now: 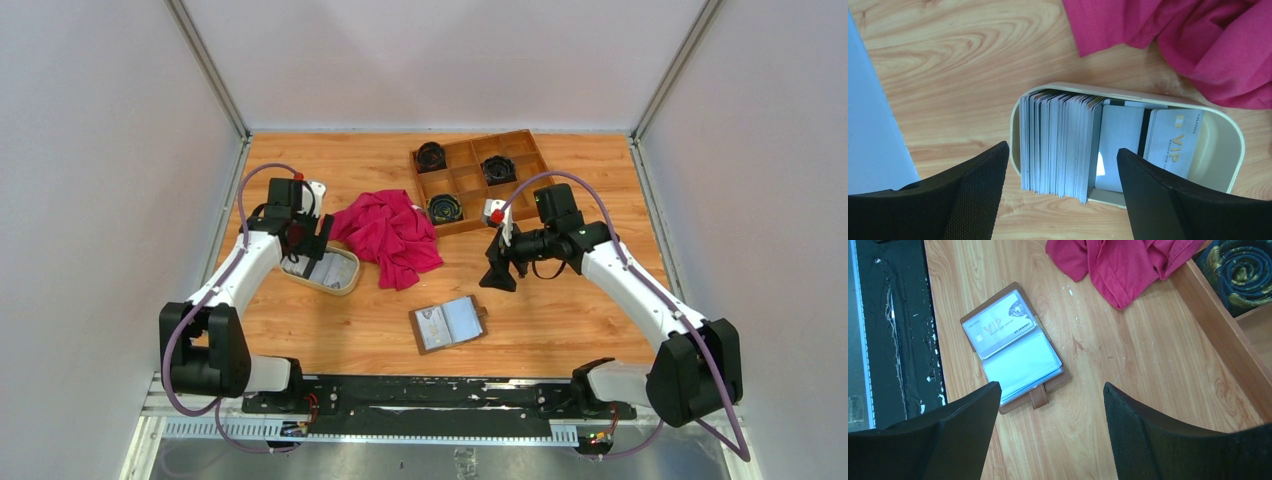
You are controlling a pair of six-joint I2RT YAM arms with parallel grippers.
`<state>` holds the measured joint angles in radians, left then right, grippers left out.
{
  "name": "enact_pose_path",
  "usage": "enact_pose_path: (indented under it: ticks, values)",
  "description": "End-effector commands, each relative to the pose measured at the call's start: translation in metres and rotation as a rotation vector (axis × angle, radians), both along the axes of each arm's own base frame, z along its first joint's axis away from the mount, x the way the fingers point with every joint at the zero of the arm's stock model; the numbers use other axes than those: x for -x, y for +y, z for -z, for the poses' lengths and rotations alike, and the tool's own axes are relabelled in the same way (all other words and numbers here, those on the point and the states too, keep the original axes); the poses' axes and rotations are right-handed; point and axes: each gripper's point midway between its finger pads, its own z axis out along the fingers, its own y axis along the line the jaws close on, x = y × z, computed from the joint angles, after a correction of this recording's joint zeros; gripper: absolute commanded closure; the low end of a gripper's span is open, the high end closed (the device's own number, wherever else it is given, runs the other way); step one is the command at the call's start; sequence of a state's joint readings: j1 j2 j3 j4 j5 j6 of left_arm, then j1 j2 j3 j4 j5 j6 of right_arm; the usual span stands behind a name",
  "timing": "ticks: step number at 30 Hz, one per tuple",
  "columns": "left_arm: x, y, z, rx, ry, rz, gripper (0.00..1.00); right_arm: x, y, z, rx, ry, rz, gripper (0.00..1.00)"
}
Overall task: Put the credit cards into the card holder
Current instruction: Pick up the credit card from the storage box.
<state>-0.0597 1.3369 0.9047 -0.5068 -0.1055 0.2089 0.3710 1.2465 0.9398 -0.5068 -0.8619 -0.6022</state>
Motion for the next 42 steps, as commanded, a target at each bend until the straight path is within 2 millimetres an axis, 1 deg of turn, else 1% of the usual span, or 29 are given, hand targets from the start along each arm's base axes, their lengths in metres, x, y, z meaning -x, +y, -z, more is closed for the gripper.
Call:
enact_pose_path:
  ticks: [1, 3, 10, 15, 20, 24, 28, 31, 37, 42]
  values:
    - [-0.002, -0.008, 0.006, 0.028, -0.021, 0.066, 0.17, 0.001, 0.001, -0.001, 0.020, -0.002, -0.015, 0.21]
    - [-0.002, -0.005, 0.006, 0.013, -0.023, 0.060, 0.18, 0.001, 0.001, -0.002, 0.018, -0.002, -0.017, 0.21]
    - [-0.002, 0.006, 0.016, -0.047, 0.003, 0.021, 0.22, 0.005, 0.004, -0.003, 0.009, 0.003, -0.034, 0.21]
    - [0.001, 0.007, 0.021, -0.111, 0.020, 0.027, 0.23, 0.007, 0.005, -0.004, 0.005, 0.000, -0.043, 0.21]
    - [0.001, 0.008, 0.026, -0.125, 0.033, 0.027, 0.22, 0.008, 0.006, -0.004, 0.004, 0.001, -0.049, 0.21]
    - [0.002, 0.015, 0.030, -0.157, 0.055, 0.001, 0.21, 0.009, 0.007, -0.004, 0.004, 0.001, -0.053, 0.21]
    - [0.003, 0.023, 0.030, -0.192, 0.055, -0.033, 0.22, 0.010, 0.007, -0.004, 0.003, 0.001, -0.055, 0.21]
    - [0.002, 0.027, 0.024, -0.202, 0.038, -0.066, 0.24, 0.010, 0.006, -0.004, 0.003, 0.000, -0.056, 0.21]
    - [0.000, 0.027, 0.009, -0.193, -0.013, -0.085, 0.28, 0.010, 0.006, -0.003, 0.006, 0.001, -0.059, 0.21]
    - [0.001, 0.025, 0.008, -0.180, -0.016, -0.085, 0.30, 0.011, 0.006, -0.002, 0.008, 0.005, -0.061, 0.21]
